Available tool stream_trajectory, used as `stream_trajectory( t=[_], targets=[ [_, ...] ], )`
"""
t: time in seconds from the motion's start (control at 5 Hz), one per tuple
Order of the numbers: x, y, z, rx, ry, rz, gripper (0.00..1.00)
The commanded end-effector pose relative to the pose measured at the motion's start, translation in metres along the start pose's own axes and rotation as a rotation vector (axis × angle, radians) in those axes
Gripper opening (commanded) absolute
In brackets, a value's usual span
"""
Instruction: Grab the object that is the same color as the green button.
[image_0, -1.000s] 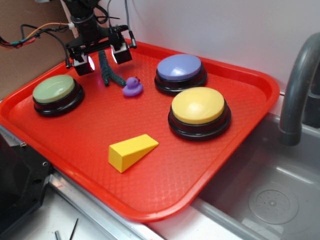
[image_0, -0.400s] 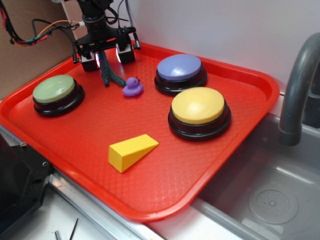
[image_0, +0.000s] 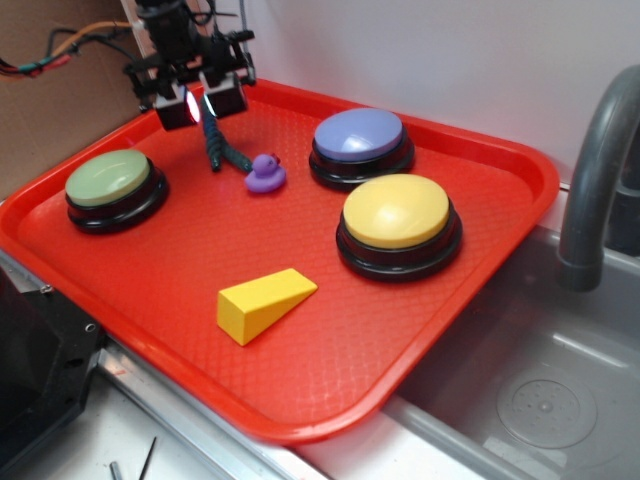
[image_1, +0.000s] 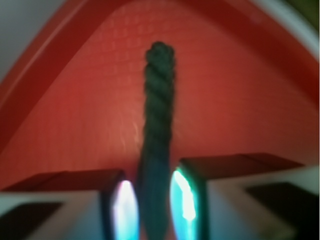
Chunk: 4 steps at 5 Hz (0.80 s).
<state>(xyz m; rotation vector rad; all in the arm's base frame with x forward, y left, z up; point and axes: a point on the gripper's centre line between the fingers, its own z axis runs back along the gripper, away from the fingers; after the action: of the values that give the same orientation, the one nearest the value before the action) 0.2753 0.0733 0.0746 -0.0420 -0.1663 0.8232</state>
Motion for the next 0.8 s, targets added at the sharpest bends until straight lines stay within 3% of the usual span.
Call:
stream_trajectory(
  t=[0.0, 0.2, 0.4, 0.6],
  targets=[
    [-0.046, -0.020, 0.076, -0.042, -0.146, -0.203, 0.00],
    [-0.041, -0.014, 0.075, -0.031, -0.152, -0.170, 0.45],
    [-0.014, 0.000, 0.049, -0.010, -0.131, -0.067, 1.00],
    [0.014, 0.014, 0.018, 0.009, -0.126, 0.044, 1.00]
  ],
)
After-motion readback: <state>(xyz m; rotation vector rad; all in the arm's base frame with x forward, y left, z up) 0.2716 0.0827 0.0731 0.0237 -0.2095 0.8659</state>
